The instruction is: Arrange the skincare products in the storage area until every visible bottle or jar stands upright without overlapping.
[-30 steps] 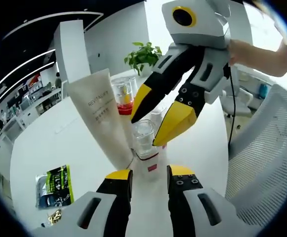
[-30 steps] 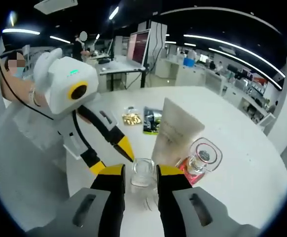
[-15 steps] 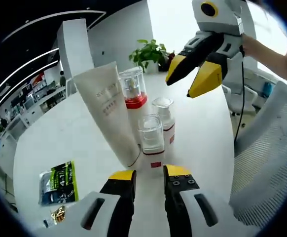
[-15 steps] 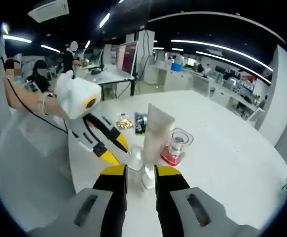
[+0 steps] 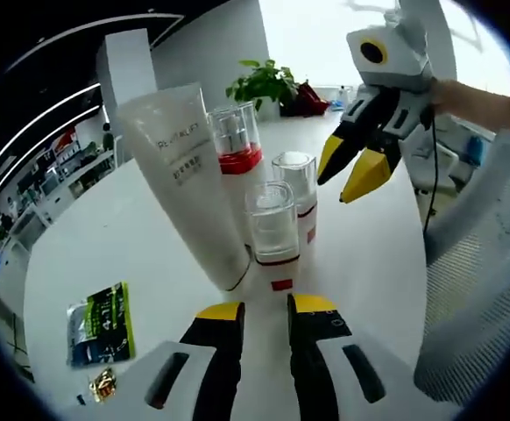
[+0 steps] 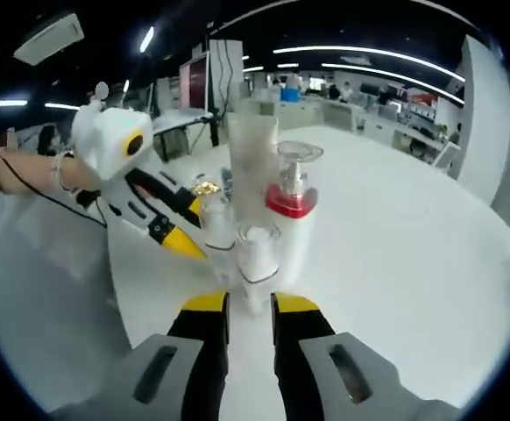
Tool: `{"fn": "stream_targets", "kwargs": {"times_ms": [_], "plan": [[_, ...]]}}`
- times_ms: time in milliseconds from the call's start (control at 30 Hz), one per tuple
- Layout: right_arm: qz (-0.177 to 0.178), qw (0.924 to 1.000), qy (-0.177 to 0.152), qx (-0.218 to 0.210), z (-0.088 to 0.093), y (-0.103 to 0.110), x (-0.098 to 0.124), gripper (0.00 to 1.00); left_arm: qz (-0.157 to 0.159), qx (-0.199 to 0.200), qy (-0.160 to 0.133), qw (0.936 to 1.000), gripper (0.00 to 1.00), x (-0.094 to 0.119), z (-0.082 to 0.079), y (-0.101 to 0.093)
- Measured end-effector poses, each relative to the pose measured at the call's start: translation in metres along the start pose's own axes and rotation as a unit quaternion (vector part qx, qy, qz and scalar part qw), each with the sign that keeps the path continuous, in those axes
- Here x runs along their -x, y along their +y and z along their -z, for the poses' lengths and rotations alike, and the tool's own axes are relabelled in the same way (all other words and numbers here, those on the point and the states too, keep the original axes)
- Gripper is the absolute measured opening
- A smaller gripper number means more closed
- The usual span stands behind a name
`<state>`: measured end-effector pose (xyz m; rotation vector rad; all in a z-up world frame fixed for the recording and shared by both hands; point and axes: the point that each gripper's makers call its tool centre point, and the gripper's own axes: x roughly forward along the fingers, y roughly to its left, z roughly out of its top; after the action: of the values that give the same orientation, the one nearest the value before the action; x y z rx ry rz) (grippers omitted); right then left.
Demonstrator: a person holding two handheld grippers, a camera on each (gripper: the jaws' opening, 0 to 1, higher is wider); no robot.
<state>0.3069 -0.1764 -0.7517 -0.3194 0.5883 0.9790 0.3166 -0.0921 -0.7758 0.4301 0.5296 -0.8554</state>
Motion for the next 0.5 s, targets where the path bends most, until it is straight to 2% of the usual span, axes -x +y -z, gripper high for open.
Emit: {"fn": "stream_targets", "kwargs": {"times_ms": [200,500], "plan": [[-0.004,1.0,0.007,-0.003,0.006,0.002,-0.009,0.18,0.009,-0.002,0.008,0.9999,0.2,-0.011,0.004,-0.002],[-0.005,0.9998,0.018,0.01,0.011,-0.007,-0.016,0.15,0.017,0.002,0.003,0.9999,0.18,-0.017,0.0,-0.007]]}}
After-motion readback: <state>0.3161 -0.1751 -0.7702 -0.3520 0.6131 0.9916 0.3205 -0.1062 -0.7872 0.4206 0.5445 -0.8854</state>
